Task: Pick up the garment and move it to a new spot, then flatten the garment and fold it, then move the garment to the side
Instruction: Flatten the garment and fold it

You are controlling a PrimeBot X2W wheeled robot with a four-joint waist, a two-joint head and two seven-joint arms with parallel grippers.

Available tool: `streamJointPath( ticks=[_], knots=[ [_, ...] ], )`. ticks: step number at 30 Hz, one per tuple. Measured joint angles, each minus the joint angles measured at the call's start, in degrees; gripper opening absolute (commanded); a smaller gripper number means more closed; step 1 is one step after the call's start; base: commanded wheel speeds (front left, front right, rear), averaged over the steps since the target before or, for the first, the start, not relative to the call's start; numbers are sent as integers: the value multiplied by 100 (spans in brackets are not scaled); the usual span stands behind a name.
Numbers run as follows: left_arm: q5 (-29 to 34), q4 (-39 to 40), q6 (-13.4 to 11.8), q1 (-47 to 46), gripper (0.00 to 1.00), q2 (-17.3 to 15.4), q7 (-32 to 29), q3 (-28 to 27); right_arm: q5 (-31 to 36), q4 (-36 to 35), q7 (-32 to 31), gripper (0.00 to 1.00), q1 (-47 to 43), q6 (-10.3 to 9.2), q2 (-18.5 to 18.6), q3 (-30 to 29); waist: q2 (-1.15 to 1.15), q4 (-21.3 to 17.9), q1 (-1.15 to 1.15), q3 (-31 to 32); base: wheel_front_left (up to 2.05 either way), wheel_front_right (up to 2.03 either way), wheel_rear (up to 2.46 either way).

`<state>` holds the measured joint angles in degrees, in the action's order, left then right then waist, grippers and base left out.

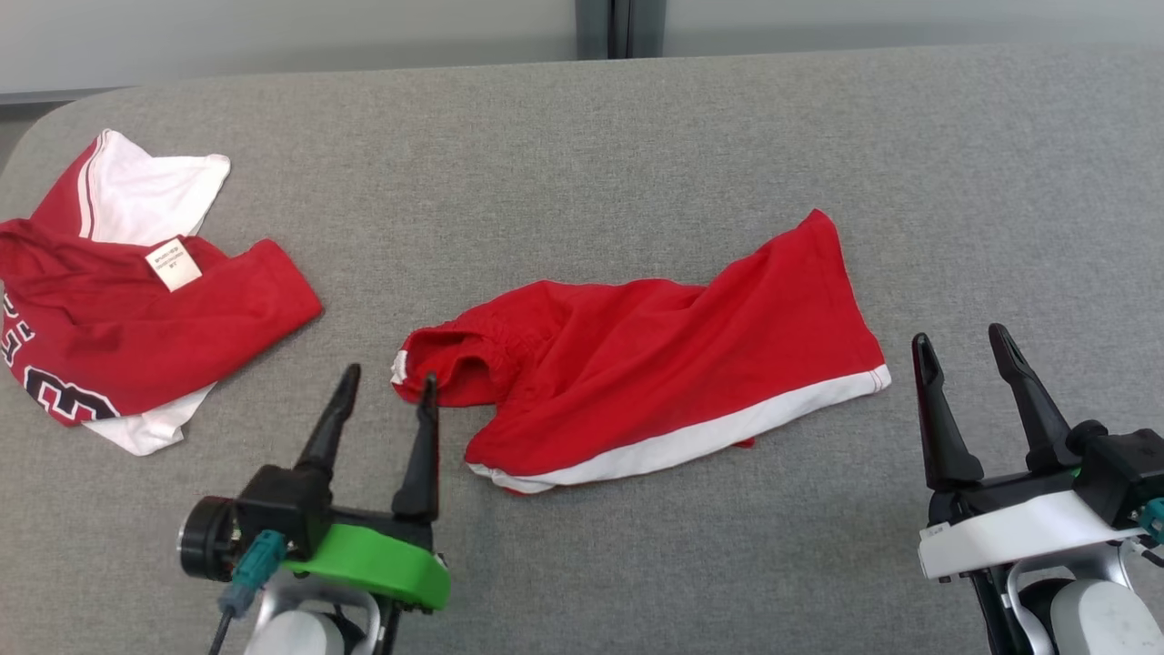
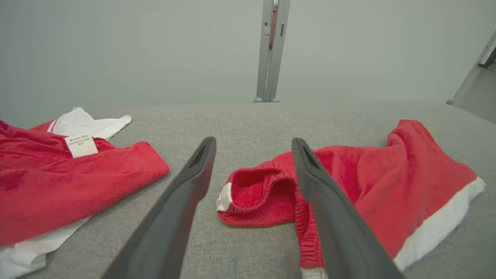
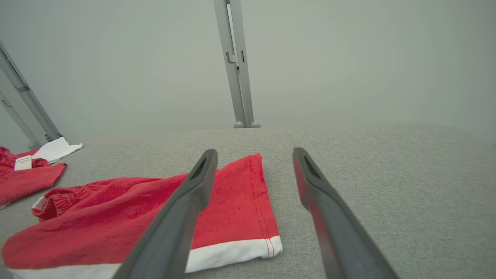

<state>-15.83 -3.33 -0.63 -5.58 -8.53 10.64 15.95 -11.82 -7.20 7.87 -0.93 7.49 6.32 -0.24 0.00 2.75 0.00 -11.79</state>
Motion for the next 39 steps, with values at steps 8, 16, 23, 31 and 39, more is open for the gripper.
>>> streamJointPath(
  ticks=[8,16,23,31,39],
  knots=[
    [-375,-81,275,448,100,120,-793,480,-40,44,-31,100,38,0,7,-26,0,11,0,-112,0,0,0],
    [-571,-547,478,324,100,178,-928,635,-62,88,-42,100,103,0,-19,10,0,55,0,-207,0,0,0],
    [-630,-884,619,-70,16,165,-893,765,-70,134,-83,100,155,0,-15,14,0,-35,0,-341,0,0,0],
    [-665,-1044,643,-214,0,77,-780,775,-170,981,-149,100,214,0,249,-118,0,-100,0,-510,0,0,0],
    [-539,-922,592,-358,0,45,-678,823,-402,2212,-22,100,1007,0,476,372,0,29,0,-708,0,0,0]
  ],
)
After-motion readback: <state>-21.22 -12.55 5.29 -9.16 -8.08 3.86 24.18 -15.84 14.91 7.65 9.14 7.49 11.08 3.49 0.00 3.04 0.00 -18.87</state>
